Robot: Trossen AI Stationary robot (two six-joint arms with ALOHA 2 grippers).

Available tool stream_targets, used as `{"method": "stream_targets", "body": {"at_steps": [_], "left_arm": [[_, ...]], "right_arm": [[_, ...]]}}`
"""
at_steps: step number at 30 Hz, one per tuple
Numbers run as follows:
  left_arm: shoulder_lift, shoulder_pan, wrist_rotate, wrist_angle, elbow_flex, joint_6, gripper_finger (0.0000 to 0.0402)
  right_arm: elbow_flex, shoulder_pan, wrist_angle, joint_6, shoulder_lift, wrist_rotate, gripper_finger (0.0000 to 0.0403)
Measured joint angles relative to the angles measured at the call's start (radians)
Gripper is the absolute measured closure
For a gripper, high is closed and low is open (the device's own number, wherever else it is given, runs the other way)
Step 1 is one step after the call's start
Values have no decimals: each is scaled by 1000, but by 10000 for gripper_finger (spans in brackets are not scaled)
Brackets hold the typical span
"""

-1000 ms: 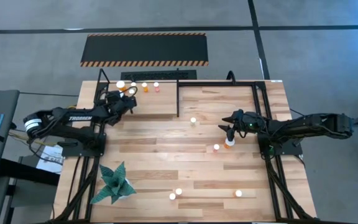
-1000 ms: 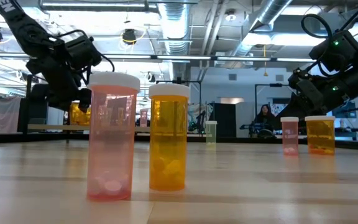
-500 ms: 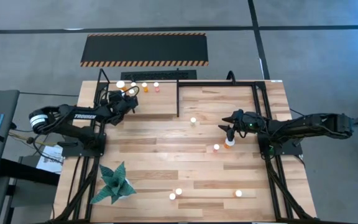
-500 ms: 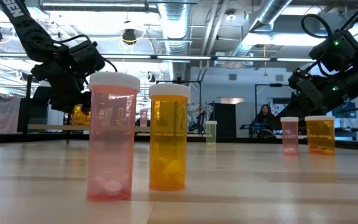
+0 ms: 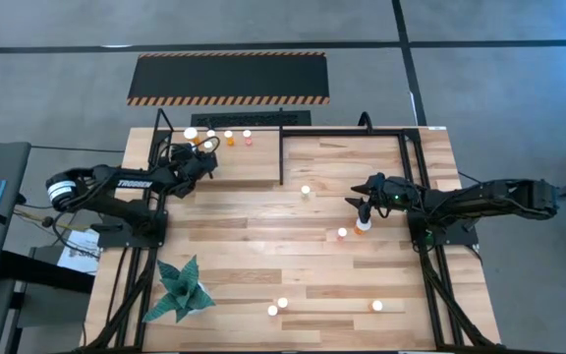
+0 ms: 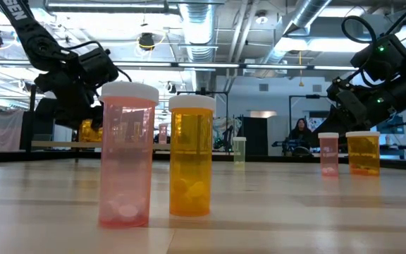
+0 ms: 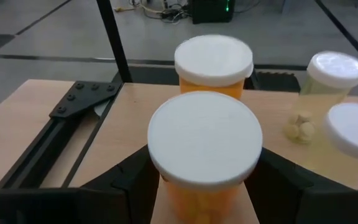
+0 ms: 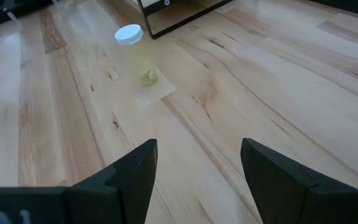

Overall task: Pick and place medicine bottles onto shelf by color
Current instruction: Put the left big orange pill bottle aligned with the other orange pill bottle on the shelf, then put the bottom pink pill bottle aligned with the other pink pill bottle on the shelf

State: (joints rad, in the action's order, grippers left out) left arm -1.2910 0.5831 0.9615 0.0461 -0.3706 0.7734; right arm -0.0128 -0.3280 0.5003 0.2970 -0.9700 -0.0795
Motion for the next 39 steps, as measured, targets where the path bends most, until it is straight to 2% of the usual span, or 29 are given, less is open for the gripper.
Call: {"method": "stream_targets", "body": {"at_steps": [12, 23, 39], "left_arm": [[-1, 0, 13, 2, 1, -4, 199], [10, 0, 31, 24, 1, -17, 156], [271, -49, 41, 24, 0, -219, 155]], "right_arm": [[0, 0, 0, 0, 0, 0, 147], [0, 0, 0, 0, 0, 0, 147], [0, 0, 0, 0, 0, 0, 147]]}}
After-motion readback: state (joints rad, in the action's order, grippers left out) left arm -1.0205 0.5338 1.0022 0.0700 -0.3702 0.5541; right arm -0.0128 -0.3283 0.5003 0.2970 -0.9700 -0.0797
